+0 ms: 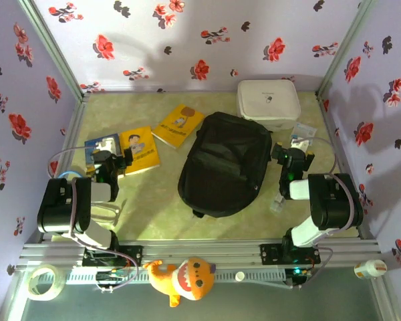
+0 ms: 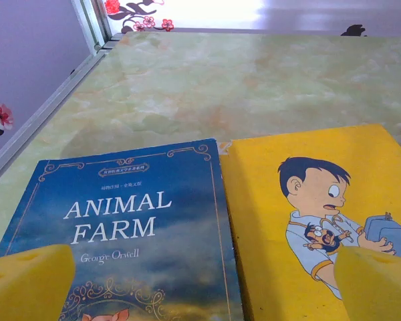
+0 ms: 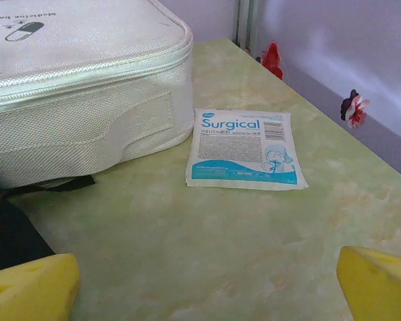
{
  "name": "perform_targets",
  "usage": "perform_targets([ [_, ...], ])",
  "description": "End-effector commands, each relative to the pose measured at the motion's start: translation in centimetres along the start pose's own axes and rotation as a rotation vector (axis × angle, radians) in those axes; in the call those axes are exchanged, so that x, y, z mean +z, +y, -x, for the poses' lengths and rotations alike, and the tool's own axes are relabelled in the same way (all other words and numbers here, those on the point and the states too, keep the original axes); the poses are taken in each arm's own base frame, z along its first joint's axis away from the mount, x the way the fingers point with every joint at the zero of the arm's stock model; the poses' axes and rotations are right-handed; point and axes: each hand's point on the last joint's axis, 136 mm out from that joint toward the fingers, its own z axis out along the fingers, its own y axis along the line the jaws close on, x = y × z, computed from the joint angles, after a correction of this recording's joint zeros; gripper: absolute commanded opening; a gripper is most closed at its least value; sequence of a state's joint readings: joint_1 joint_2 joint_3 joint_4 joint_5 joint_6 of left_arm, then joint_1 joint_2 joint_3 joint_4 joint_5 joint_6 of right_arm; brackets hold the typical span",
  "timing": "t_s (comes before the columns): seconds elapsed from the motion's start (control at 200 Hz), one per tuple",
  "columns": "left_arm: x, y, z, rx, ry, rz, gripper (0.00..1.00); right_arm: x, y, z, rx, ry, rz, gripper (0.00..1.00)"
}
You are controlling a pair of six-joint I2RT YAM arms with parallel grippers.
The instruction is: Pack the student bag
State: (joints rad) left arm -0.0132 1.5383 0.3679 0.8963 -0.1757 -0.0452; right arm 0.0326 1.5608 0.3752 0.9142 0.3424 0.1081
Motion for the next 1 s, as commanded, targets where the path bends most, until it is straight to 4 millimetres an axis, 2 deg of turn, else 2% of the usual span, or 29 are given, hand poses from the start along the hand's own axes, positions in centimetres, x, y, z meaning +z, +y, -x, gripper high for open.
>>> perform_targets([
  [0.0,0.34,-0.01,0.82,0.005,-0.020,0.010,1.00,-0.13,0.21,-0.16,0.000,0.002,0.008,0.99],
  [0.915,0.29,-0.01,0.81,0.004,-0.023,0.010,1.00,-0.17,0.20,-0.06,0.001,-0.002,0.008,0.99],
  [0.995,-0.27,-0.22,1.51,0.033,-0.042,0.002,1.00,-0.39,0.34,0.43,-0.005,-0.014,0.013,0.99],
])
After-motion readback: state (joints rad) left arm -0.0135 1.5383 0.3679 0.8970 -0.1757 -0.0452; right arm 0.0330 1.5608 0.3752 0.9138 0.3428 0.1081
